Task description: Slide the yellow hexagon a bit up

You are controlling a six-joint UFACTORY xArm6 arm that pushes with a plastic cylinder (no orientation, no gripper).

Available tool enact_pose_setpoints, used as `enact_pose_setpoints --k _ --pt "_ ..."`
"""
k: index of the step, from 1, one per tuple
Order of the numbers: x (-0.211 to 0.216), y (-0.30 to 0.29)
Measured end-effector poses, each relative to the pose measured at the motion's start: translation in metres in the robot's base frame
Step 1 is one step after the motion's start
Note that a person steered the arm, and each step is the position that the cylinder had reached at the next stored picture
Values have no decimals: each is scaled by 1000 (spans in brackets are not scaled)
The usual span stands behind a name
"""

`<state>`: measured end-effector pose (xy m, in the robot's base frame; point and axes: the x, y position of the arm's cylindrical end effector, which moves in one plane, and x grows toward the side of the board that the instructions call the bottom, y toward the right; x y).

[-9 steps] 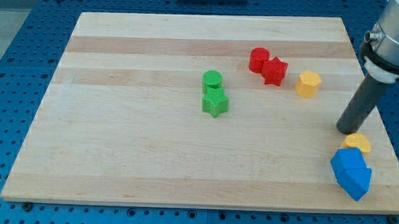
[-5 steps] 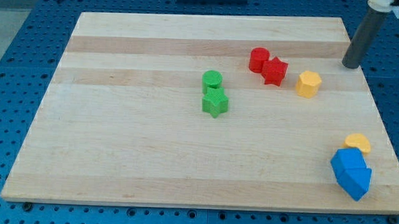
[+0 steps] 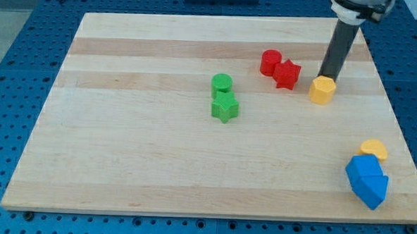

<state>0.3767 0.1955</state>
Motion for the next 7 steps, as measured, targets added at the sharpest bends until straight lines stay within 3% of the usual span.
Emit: enact_pose_setpoints --k 2,3,5,6,7 --pt "-4 15" --pt "-39 2" --pt "-33 -4" --pt "29 -5" --pt "47 -5"
